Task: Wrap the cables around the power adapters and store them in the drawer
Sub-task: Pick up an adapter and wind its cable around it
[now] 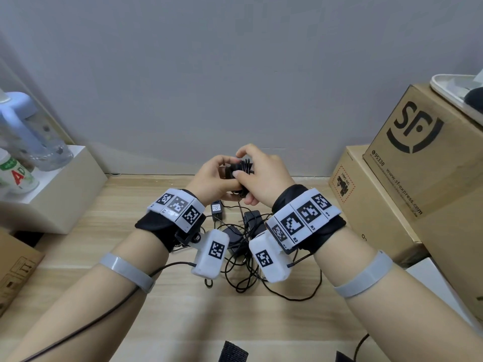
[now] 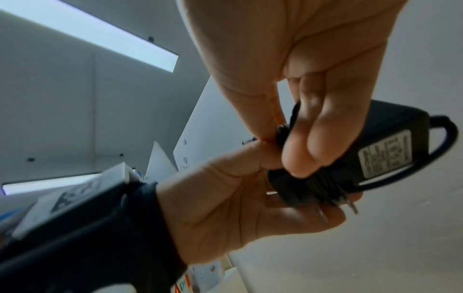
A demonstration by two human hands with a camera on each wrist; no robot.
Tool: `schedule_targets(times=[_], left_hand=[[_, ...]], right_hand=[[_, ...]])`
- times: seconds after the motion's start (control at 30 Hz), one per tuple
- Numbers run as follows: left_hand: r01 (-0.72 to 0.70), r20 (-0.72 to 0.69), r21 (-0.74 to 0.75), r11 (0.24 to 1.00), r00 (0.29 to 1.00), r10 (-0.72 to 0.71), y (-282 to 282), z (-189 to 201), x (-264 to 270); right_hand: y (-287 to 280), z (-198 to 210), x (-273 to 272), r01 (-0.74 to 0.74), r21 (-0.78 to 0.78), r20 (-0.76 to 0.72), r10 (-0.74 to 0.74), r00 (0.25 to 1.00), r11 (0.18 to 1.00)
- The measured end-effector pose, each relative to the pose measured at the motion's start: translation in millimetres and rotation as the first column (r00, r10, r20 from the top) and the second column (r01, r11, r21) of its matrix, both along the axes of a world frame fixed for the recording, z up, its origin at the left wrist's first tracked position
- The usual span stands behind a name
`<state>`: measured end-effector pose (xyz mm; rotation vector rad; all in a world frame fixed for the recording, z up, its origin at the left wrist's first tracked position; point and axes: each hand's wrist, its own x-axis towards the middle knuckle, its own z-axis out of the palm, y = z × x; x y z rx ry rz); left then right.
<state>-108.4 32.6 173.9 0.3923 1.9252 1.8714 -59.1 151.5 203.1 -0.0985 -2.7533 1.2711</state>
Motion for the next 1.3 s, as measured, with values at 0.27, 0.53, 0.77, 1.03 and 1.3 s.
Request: schedule_targets(times=[0.27,0.53,0.77,1.03,1.3], left_hand=[[0.061,-0.018,-0.134,0.989,0.998,-0.064,-2.9,-1.9,2.6],[0.258,0.068,-0.052,0.965,0.965,-0.255,-7.4,-0.1,13.9],[0.331,0.023,-0.139,0.933,0.943,-0.332,-9.2,5.2,11.2],[-0.147,0.131,-0.03,0.989,0.98,0.15,-1.7,-13.3,9.6],[-0.18,0.138,0.079,0.98,0.976,0.168,-0.4,-34.0,29.5]], right_hand=[[3.0,2.9,0.4,0.032,0.524,-0.045,-0.01,0.999,0.851],[26.4,-8.1,-14.0,0.162,0.087,-0.132,-0.15,0.98,0.983],[33.8,-24.1,-19.3,0.191,-0.158,-0.059,-0.203,0.977,0.969],[42.7,-29.1,-10.1,0.155,-0.328,0.072,-0.139,0.988,0.932],[28.3,-54.2,8.6,0.03,-0.338,0.185,0.035,0.982,0.941]])
